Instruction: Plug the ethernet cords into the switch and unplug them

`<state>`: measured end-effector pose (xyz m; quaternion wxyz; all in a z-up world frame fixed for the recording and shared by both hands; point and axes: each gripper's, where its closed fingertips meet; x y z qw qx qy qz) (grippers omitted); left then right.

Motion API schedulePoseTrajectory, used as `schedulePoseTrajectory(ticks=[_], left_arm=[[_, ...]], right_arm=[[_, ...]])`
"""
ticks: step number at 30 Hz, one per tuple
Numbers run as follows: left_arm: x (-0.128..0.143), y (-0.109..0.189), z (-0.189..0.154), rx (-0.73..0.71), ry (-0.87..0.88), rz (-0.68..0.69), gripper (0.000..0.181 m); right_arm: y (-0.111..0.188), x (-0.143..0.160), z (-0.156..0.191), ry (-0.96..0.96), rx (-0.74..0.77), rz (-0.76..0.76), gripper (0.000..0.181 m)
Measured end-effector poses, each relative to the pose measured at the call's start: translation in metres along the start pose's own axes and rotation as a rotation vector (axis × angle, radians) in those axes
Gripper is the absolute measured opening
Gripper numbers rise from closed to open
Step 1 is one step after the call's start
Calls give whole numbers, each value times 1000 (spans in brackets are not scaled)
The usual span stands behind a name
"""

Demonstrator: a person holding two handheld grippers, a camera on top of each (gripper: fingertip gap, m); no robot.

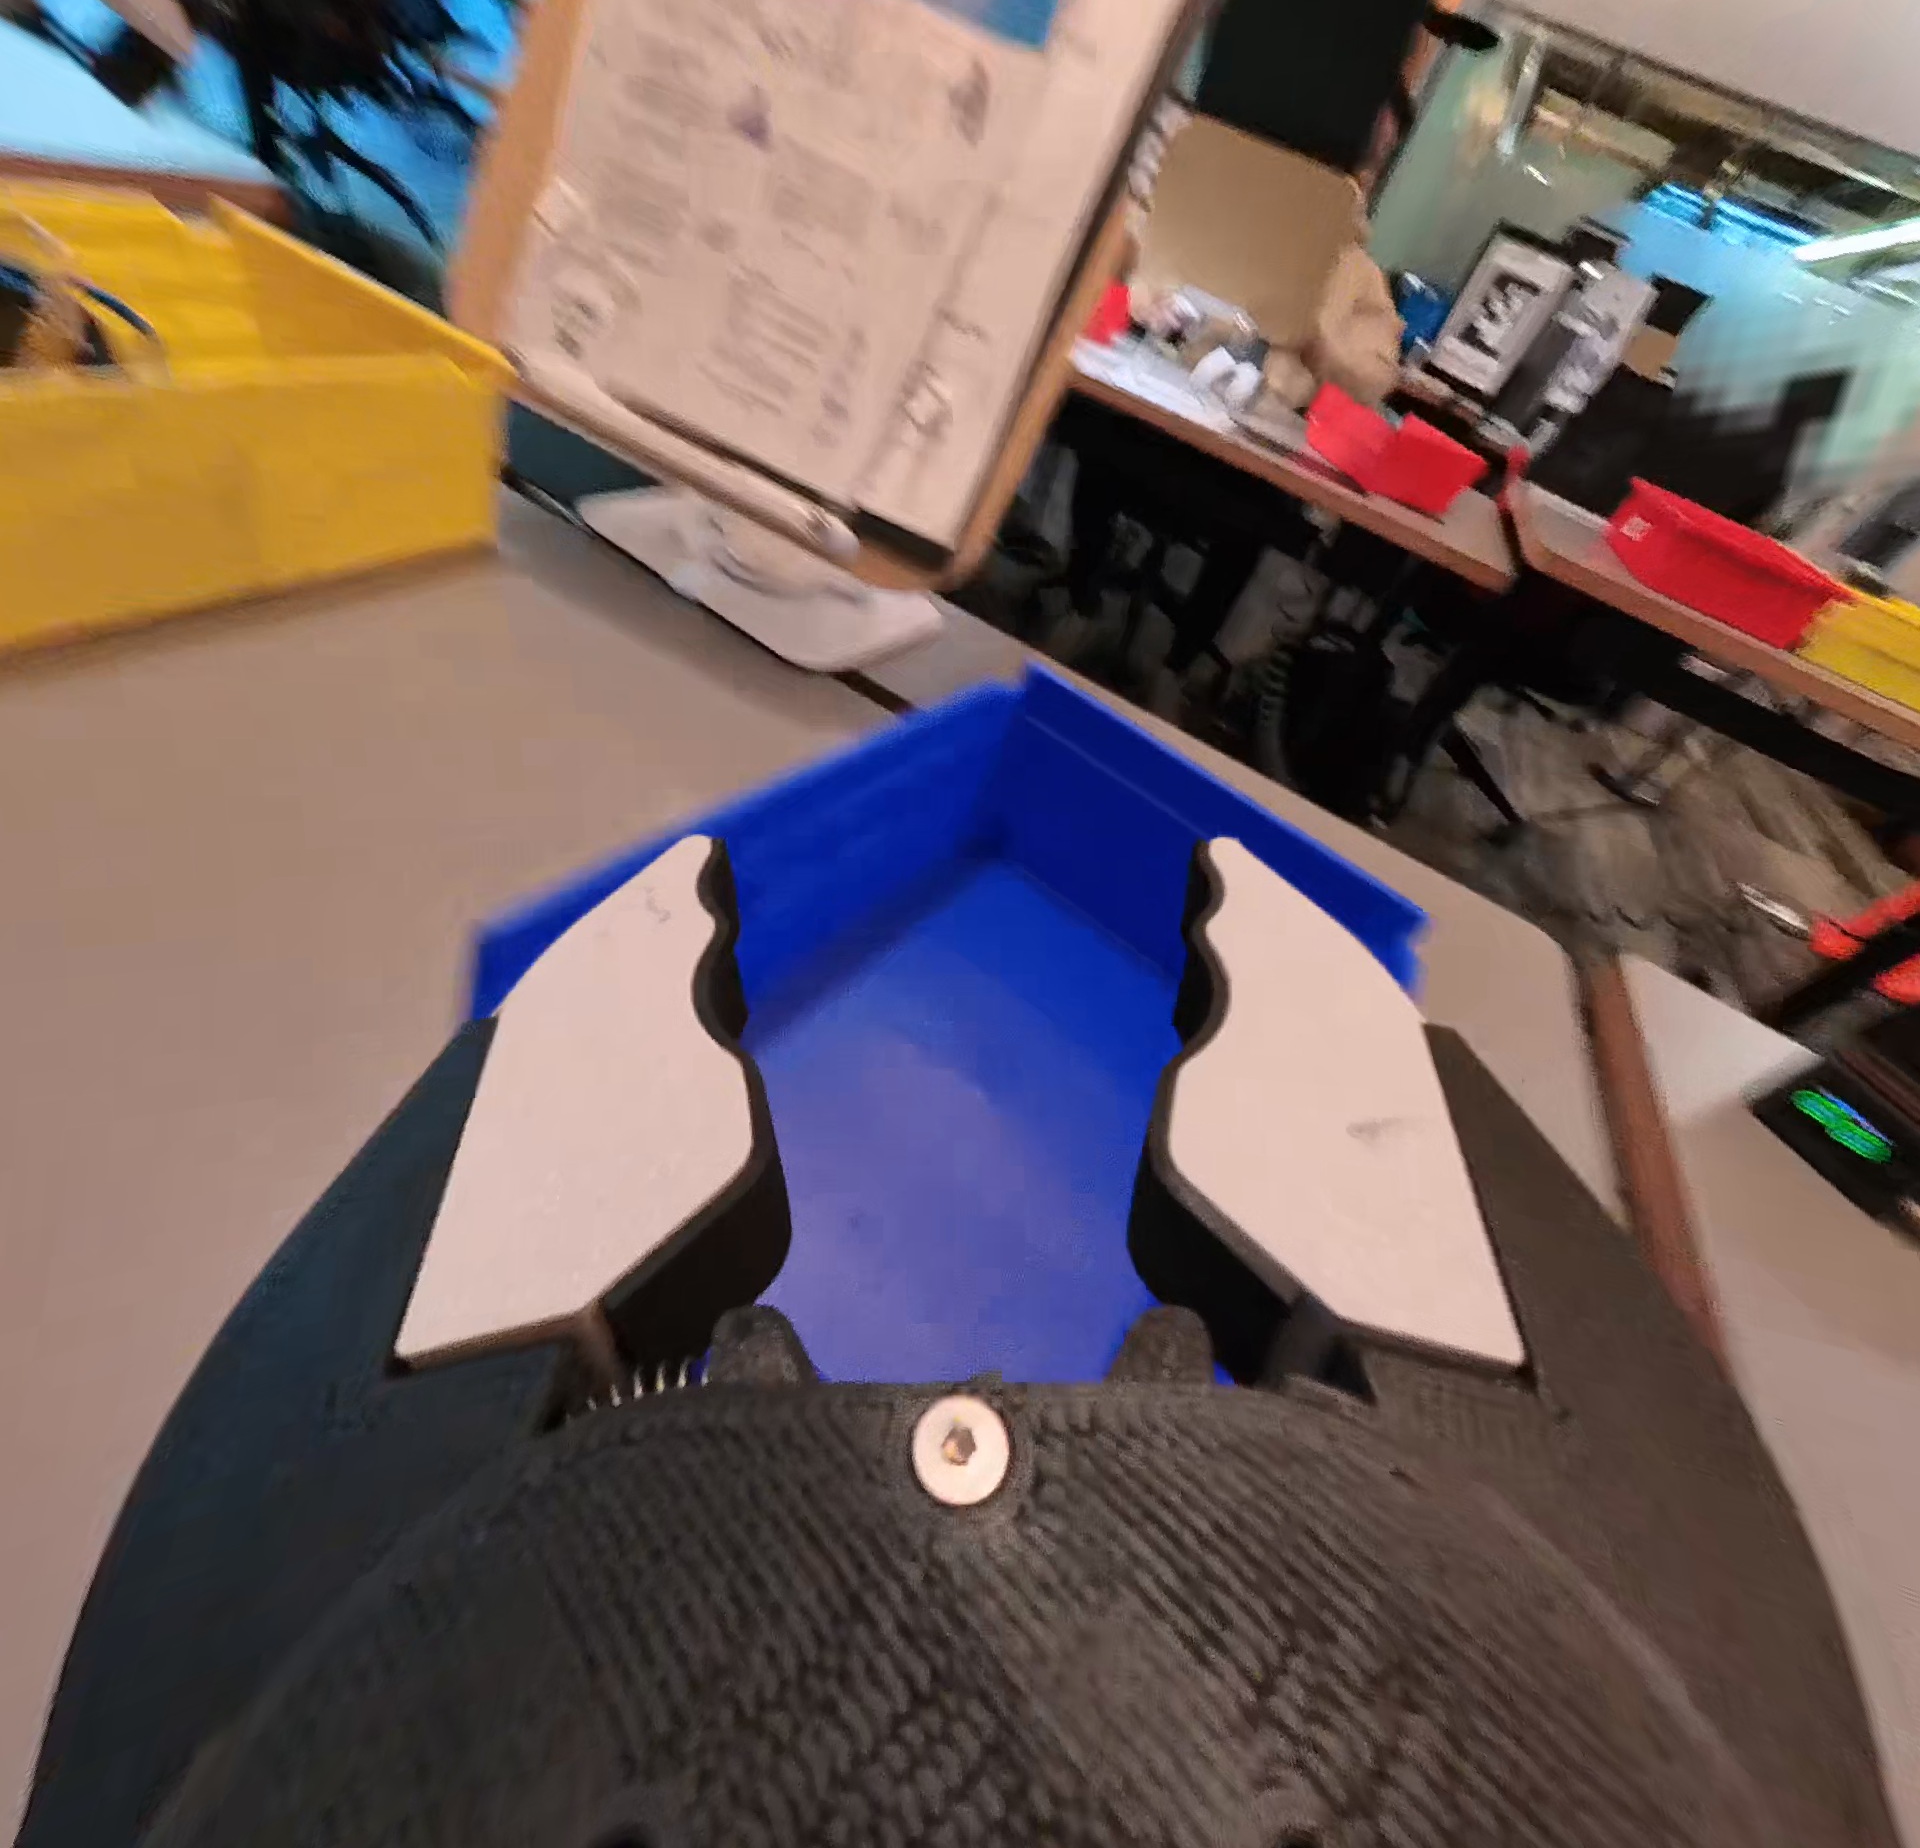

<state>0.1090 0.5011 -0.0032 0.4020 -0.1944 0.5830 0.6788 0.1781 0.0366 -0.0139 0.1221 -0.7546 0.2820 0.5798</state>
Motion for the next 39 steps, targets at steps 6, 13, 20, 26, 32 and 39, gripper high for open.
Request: schedulePoseTrajectory(ticks=[6, 13, 20, 26, 32, 39], left_arm=[[-28, 78, -136, 282, 138, -429, 58], [-9, 116, -252, 483, 591, -910, 58], [-10, 125, -313, 680, 775, -1017, 58], [-9, 125, -323, 638, 635, -924, 57], [20, 116, -319, 716, 652, -588, 72], [46, 114, -348, 1094, 915, -191, 48]], right_arm=[[-27, -60, 127, -68, -326, -261, 84], [-46, -62, 259, 64, -347, -338, 83], [-24, -80, 277, 208, -333, -538, 31], [-19, -81, 254, 548, -180, -560, 24], [-11, -78, 236, 1014, 27, -588, 24], [-8, -59, 286, 1328, -48, -638, 24]])
Point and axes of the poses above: each gripper's, where its closed fingertips meet, y back along the fingers, x out of its underside, z = x × y across the jaws, and after that the axes turned 2 degrees about -z, right-handed
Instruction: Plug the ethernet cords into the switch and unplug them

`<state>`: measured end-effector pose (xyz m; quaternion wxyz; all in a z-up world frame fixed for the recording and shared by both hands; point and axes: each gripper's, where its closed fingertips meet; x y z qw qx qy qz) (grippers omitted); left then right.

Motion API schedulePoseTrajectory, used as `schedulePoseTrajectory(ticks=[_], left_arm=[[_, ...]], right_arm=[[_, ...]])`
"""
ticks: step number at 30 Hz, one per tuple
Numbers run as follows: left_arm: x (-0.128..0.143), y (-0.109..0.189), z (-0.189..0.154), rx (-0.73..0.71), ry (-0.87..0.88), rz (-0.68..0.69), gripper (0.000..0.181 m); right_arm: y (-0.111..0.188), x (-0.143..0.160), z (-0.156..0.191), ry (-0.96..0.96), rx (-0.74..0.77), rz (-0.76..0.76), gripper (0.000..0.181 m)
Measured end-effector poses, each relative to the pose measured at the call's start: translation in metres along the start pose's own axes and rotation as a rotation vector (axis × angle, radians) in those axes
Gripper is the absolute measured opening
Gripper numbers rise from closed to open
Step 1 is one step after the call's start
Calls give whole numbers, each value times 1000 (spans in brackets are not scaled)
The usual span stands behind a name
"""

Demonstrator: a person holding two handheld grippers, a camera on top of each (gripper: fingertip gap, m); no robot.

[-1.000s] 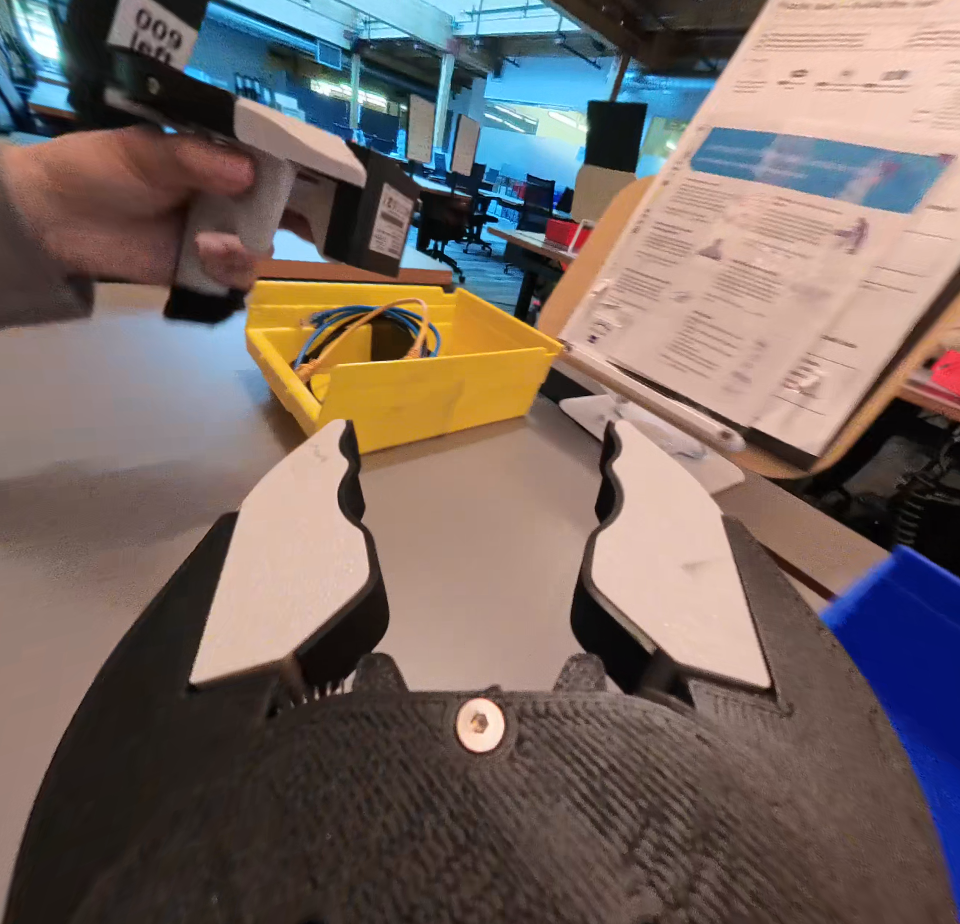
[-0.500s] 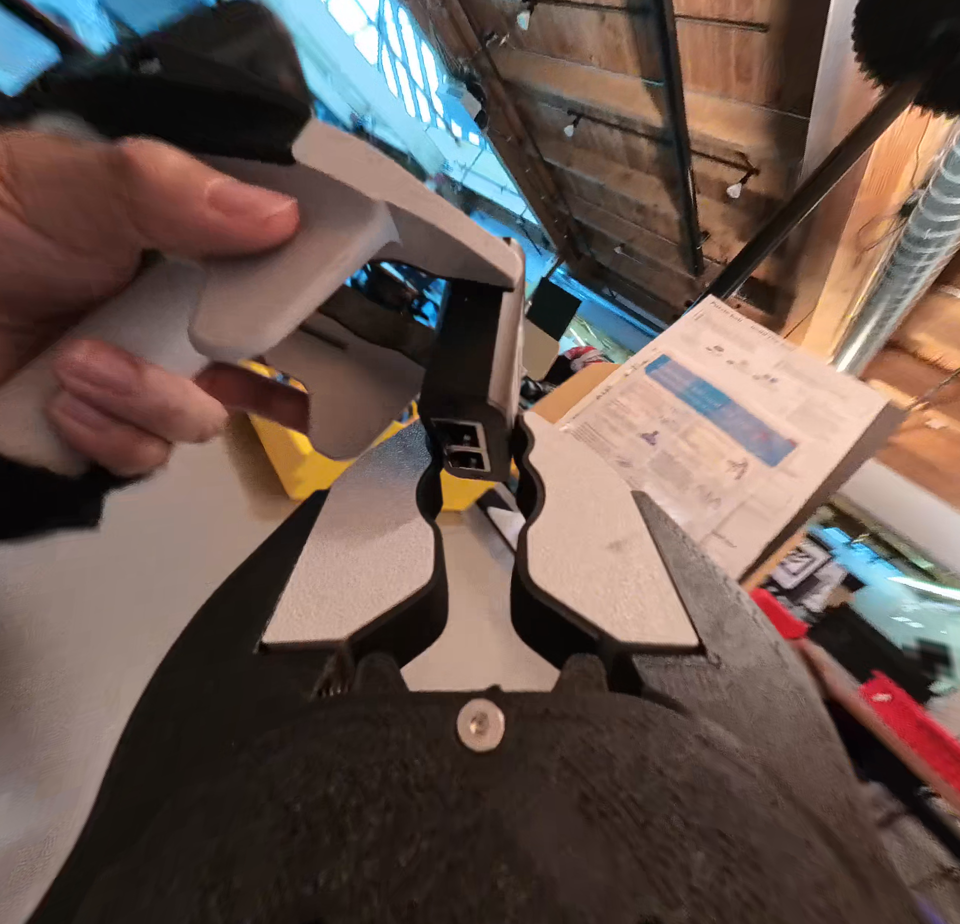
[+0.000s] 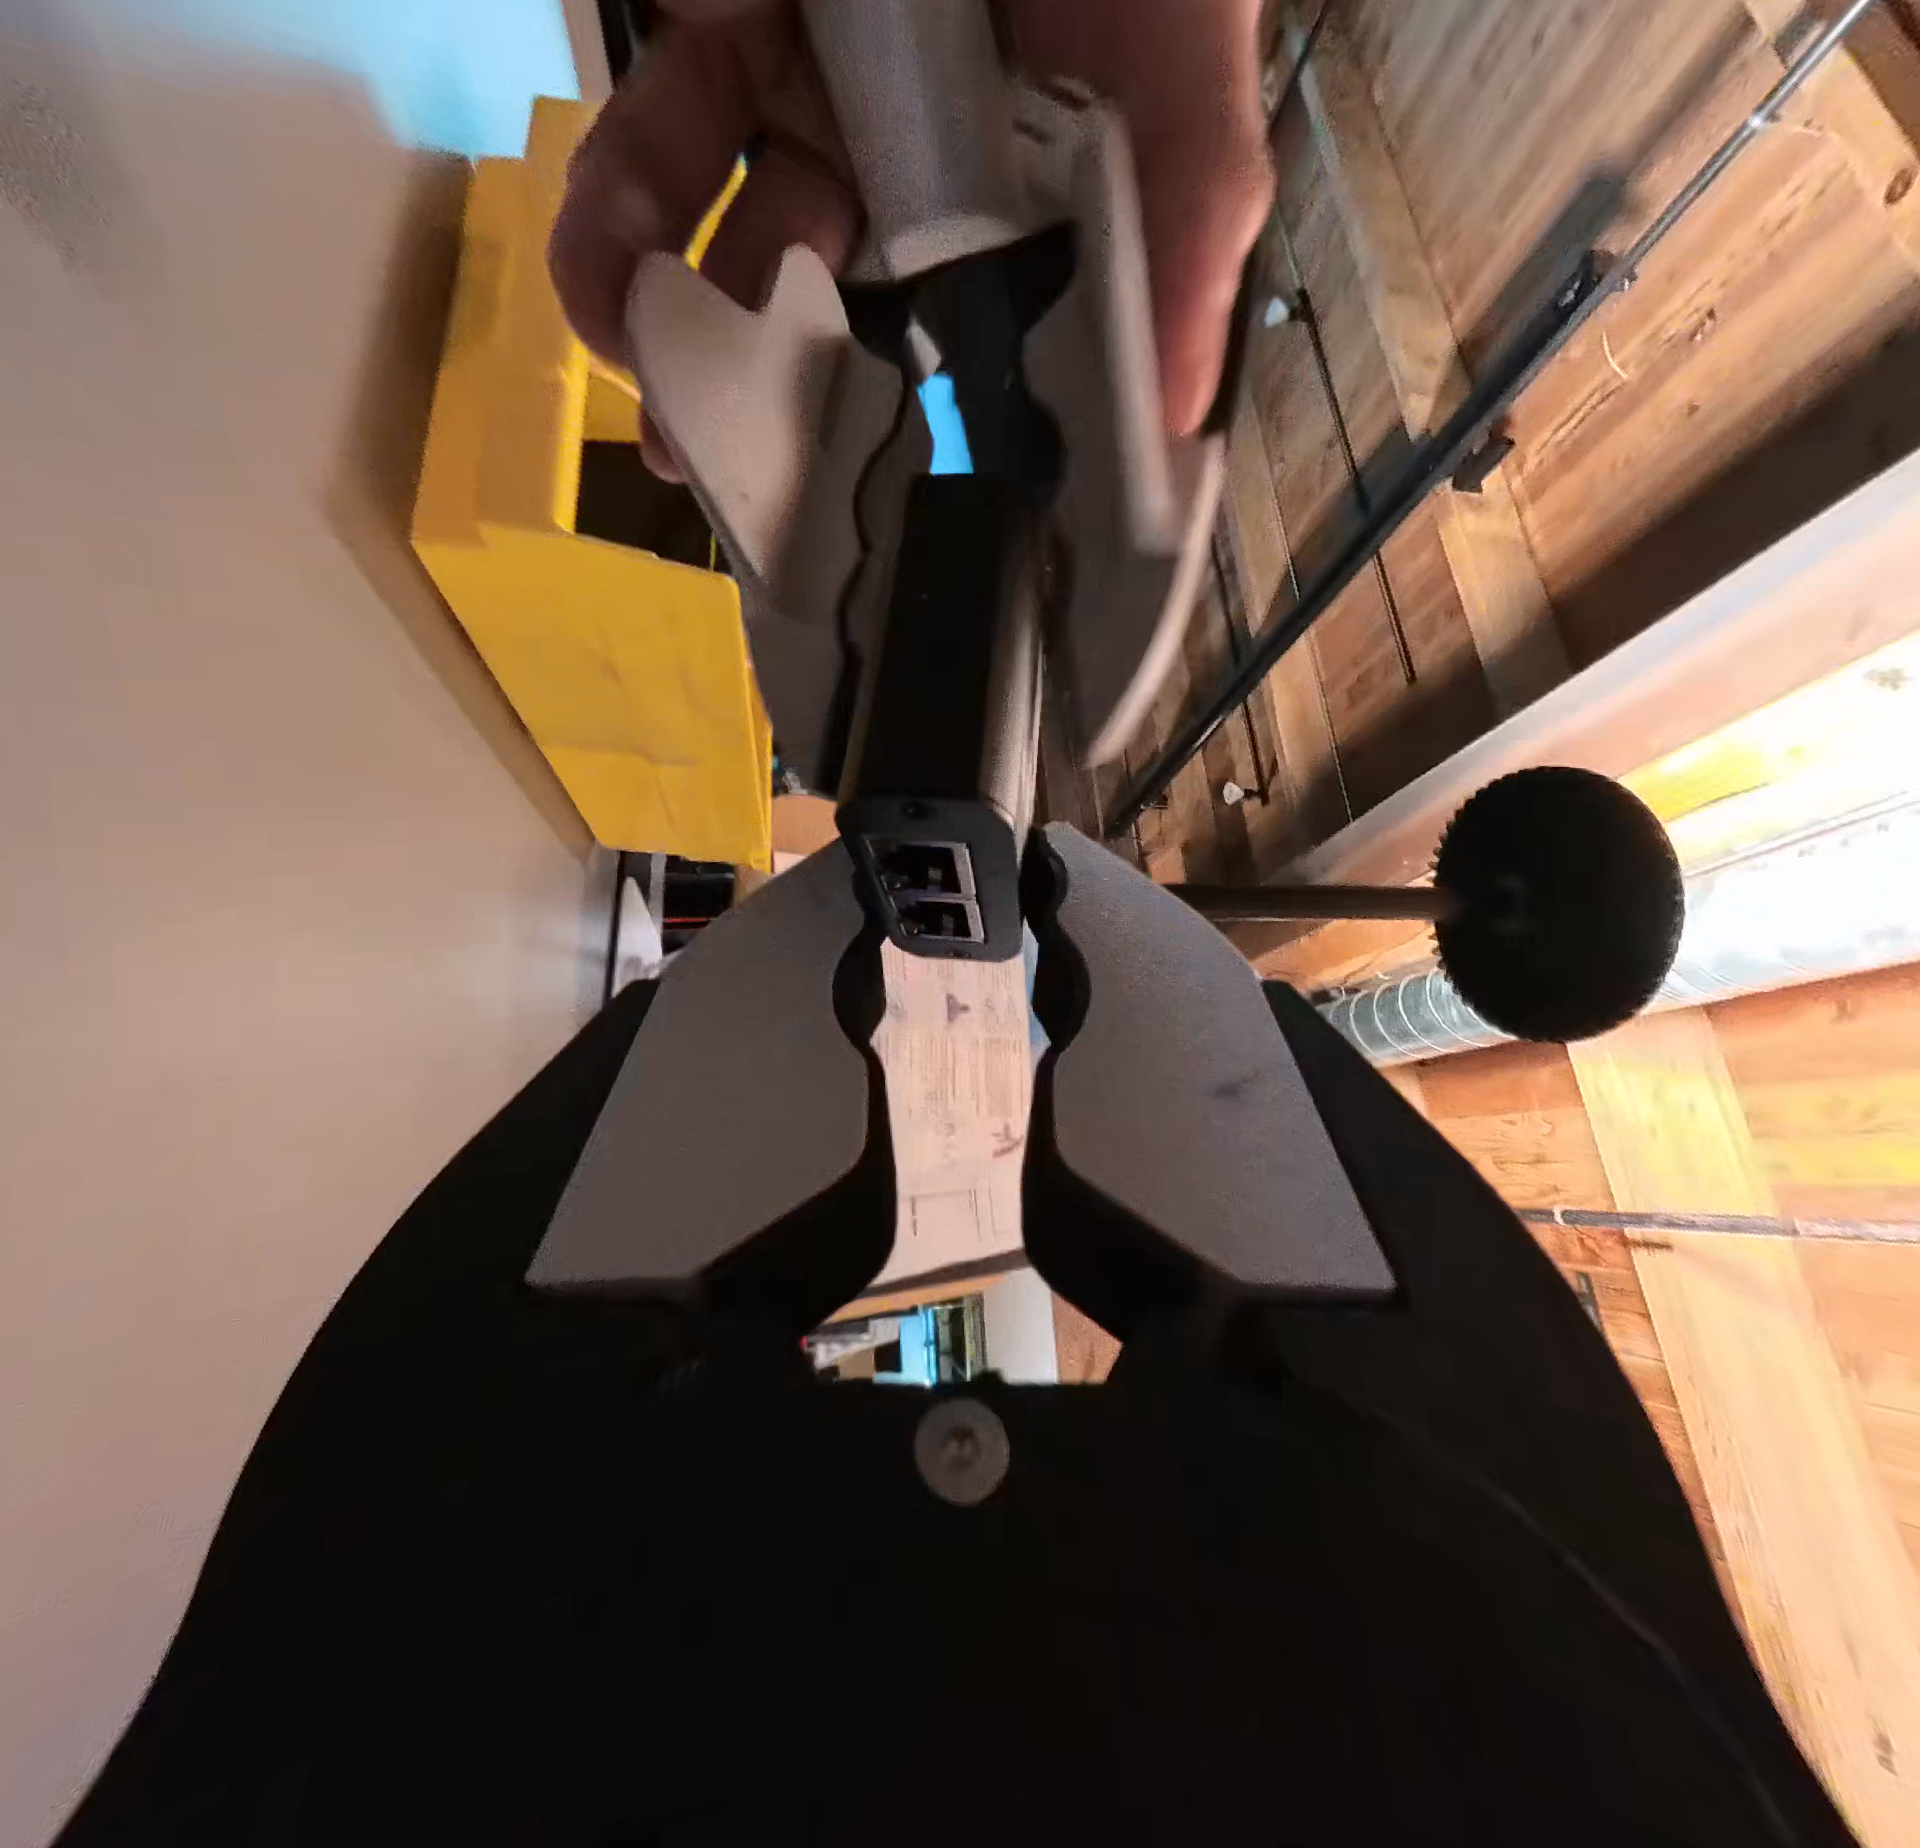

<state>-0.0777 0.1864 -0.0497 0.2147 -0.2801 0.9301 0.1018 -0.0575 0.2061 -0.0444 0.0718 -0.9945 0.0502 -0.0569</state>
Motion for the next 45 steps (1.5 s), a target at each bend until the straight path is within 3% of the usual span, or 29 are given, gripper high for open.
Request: schedulePoseTrajectory(ticks=[1, 5, 7, 11, 13, 19, 24, 40, 45], left_arm=[[4, 0, 1, 10, 10, 17, 31], [11, 1, 9, -29, -109, 44, 23], [2, 3, 11, -39, -91, -17, 23], [-10, 8, 16, -72, -73, -73, 23], [-4, 1, 13, -51, -54, -41, 23], [10, -19, 6, 3, -16, 20, 23], [8, -24, 11, -13, 14, 2, 23], [2, -21, 24, -68, 36, -90, 24], [0, -10, 28, -154, -120, -78, 30]], right_arm=[[-1, -2, 3, -11, -19, -5, 24], [-1, -1, 16, -235, -109, -62, 33], [0, 0, 13, -492, -116, -115, 55], [3, -18, 17, -1118, -340, -302, 76], [4, -26, 12, -1289, -389, -387, 80], [2, -24, 26, -1281, -371, -364, 87], [3, -25, 23, -1315, -337, -403, 75], [-3, -24, 34, -1491, -367, -354, 74], [-1, -9, 38, -1618, -343, -357, 74]])
Point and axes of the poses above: each gripper's, where its closed fingertips meet, y back along the fingers, x out of its underside, z = x × y across the jaws, and after that the axes turned 2 degrees about -z, right-handed
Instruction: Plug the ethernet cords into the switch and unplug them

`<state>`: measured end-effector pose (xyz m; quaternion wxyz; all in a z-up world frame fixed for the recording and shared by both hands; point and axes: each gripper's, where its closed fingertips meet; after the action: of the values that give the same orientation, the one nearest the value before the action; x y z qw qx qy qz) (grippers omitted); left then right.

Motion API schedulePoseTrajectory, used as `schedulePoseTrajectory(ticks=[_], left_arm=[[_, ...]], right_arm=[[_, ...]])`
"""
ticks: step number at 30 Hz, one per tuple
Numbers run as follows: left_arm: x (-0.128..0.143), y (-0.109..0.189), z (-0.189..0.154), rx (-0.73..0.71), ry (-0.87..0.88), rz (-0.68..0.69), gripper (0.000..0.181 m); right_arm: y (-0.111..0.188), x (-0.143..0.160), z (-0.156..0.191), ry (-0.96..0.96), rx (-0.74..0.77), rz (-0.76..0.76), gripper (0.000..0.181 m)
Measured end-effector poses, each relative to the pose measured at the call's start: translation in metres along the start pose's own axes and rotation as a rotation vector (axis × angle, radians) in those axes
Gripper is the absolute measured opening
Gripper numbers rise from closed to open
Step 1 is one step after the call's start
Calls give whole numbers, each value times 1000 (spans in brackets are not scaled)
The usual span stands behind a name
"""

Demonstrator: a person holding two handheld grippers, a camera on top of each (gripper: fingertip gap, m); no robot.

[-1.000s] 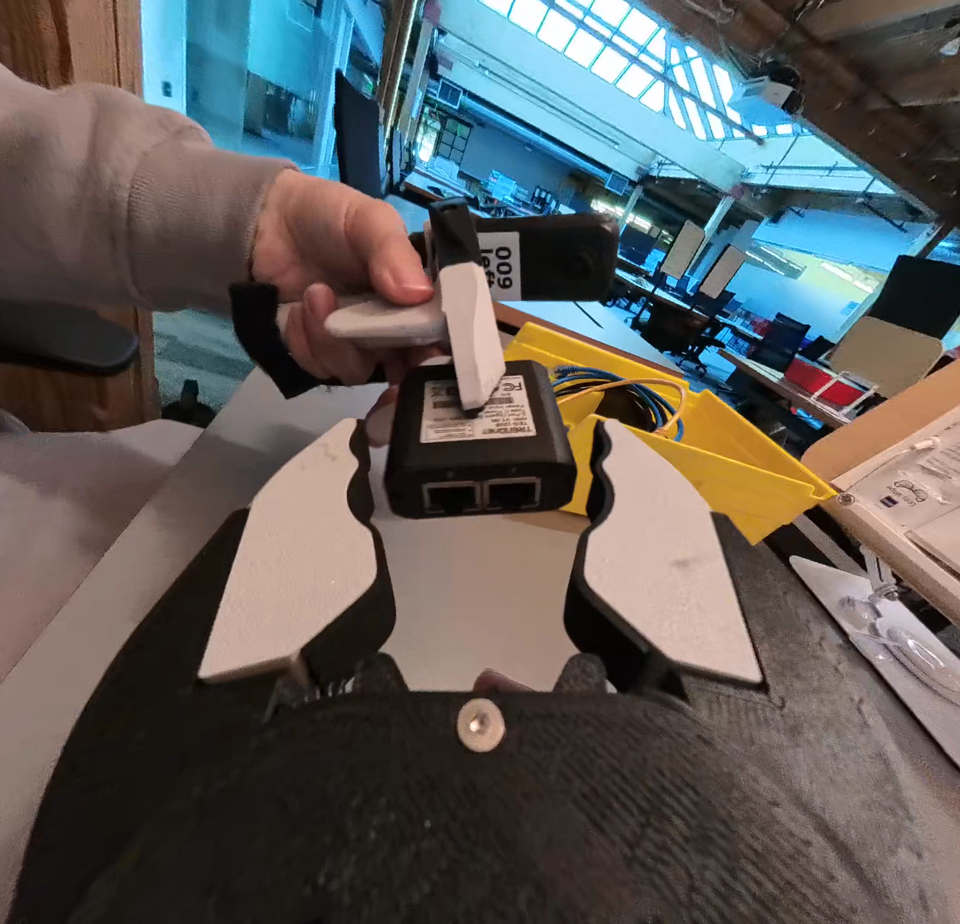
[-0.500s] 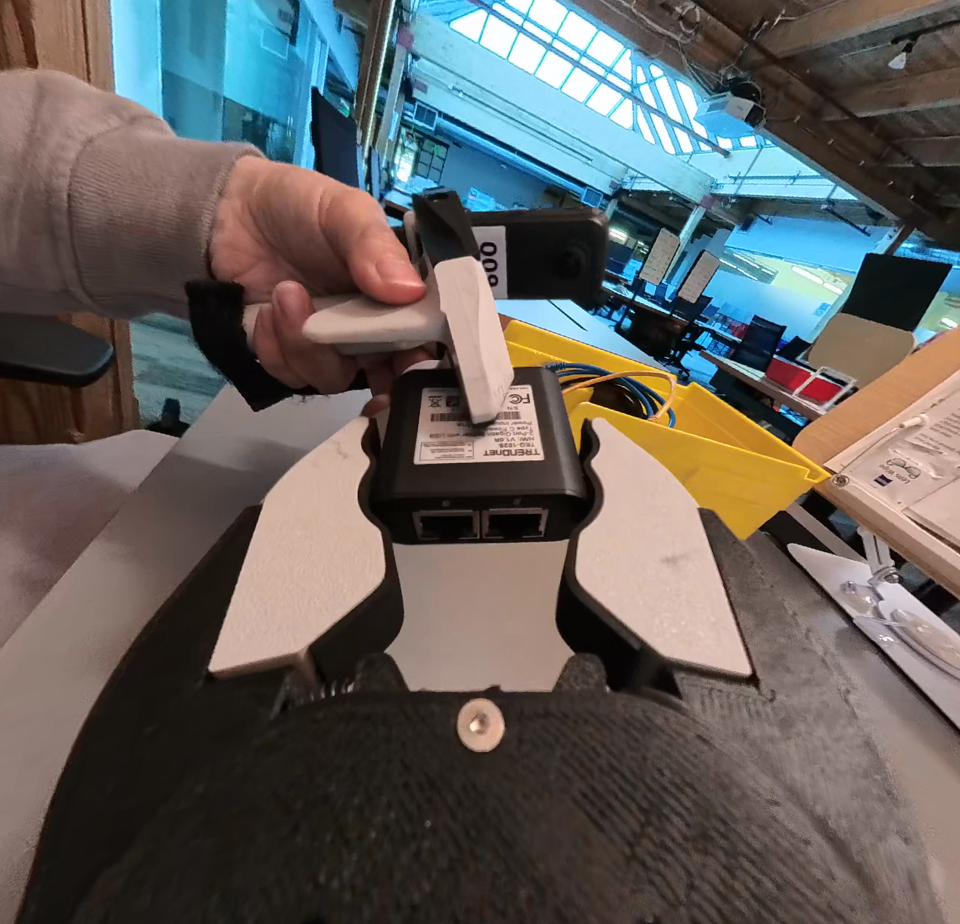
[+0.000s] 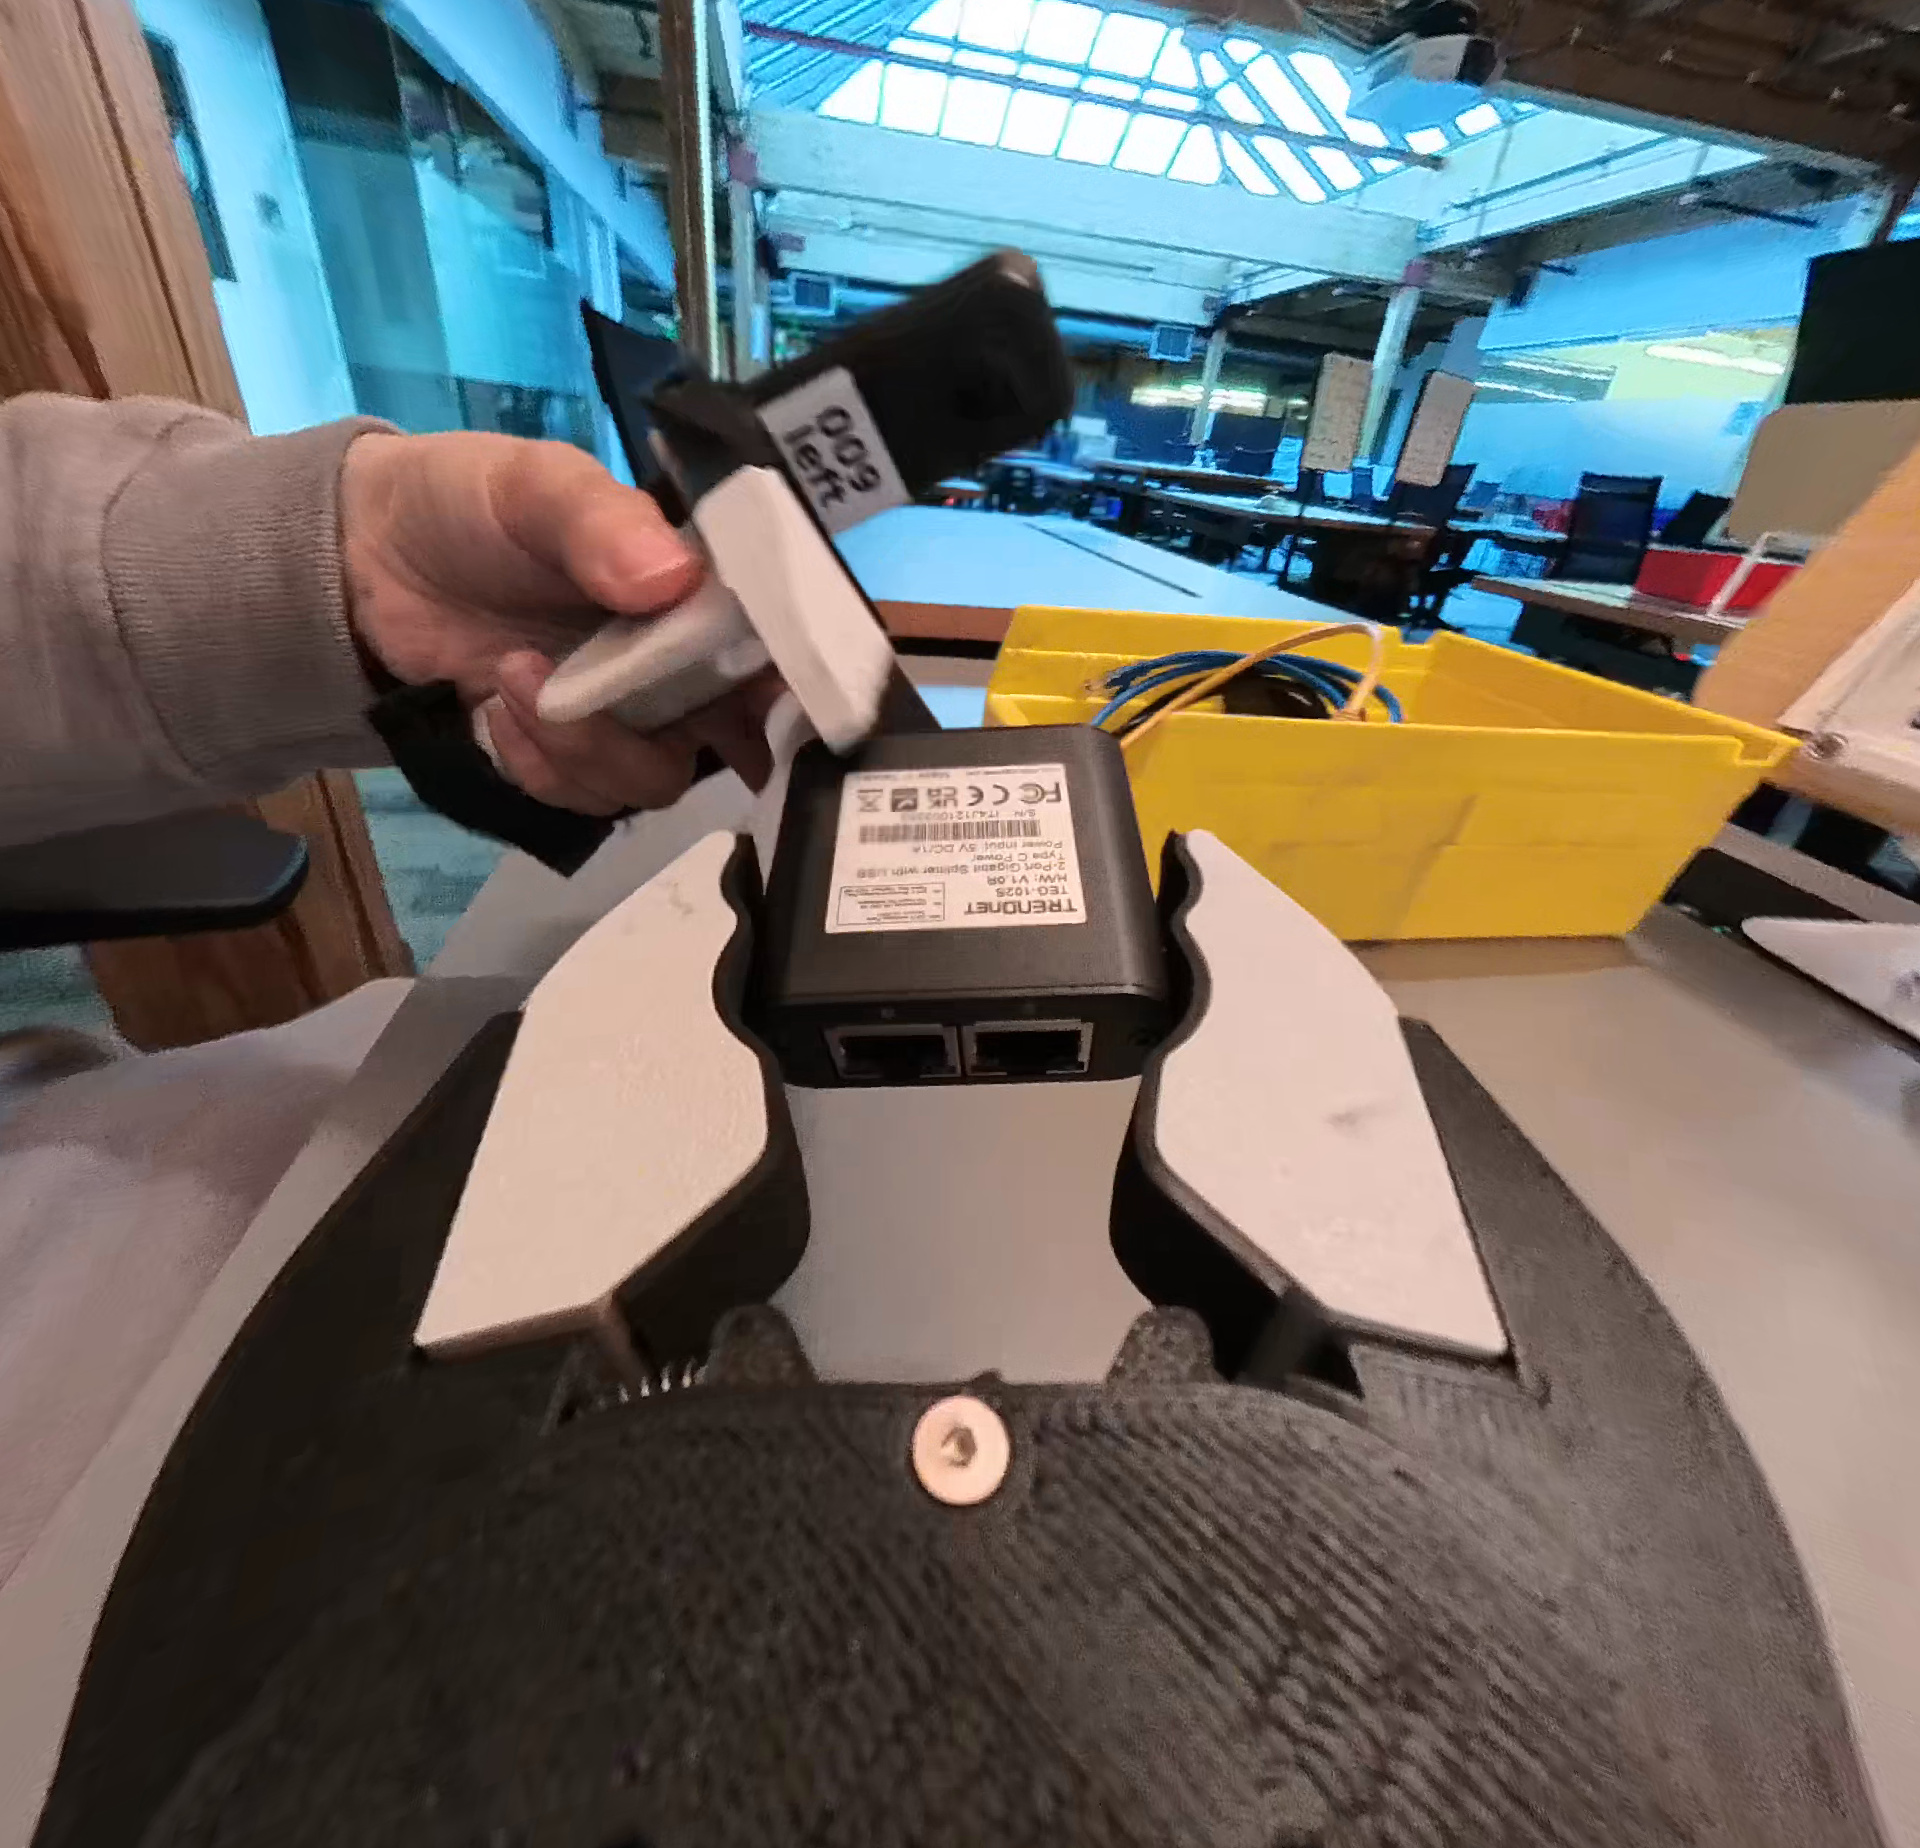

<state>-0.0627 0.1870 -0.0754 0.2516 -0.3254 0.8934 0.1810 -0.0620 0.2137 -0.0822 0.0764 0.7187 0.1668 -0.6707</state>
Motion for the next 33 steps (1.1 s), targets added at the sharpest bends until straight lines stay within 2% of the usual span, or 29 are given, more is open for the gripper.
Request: schedulePoseTrajectory(ticks=[3, 5, 7, 9, 11, 13, 16, 18, 21, 22, 24, 25, 29, 33], left_arm=[[-26, 30, 13, -181, -201, -54, 29], [-55, 61, 31, -386, -408, -74, 30], [-90, 98, 56, -647, -697, -22, 35], [-130, 134, 80, -913, -979, 94, 49], [-163, 154, 99, -1089, -1237, 258, 52], [-188, 161, 117, -1190, -1502, 446, 54], [-203, 156, 148, -1233, -1789, 718, 54], [-202, 149, 168, -1210, -1850, 827, 55], [-200, 139, 188, -1181, -1884, 888, 53], [-200, 135, 191, -1171, -1913, 887, 47], [-201, 130, 193, -1165, -1986, 891, 21], [-203, 130, 192, -1175, -2016, 880, 9], [-217, 143, 180, -1296, -2039, 833, 4], [-245, 173, 135, -1475, -1941, 625, 4]], right_arm=[[14, -3, -20, -52, 54, -37, 74], [22, -7, -23, -106, 42, -74, 74], [25, -11, -25, -112, 50, -107, 74], [25, -11, -27, -110, 67, -105, 74], [24, -10, -26, -113, 56, -99, 74], [26, -11, -27, -111, 55, -112, 74], [29, -14, -27, -121, 51, -141, 73], [32, -17, -29, -132, 53, -166, 73], [33, -18, -28, -137, 46, -179, 73], [33, -18, -28, -134, 47, -175, 73], [32, -17, -27, -125, 47, -164, 73], [31, -16, -28, -122, 54, -159, 73], [30, -16, -26, -118, 47, -153, 73], [31, -17, -27, -124, 45, -163, 73]])
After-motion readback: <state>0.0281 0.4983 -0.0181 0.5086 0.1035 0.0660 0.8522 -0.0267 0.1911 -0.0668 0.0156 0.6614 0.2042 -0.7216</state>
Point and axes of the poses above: each gripper's, where its closed fingertips meet, y back along the fingers, x out of its underside, z = x × y across the jaws, and after that the axes turned 2 degrees about -z, right-handed
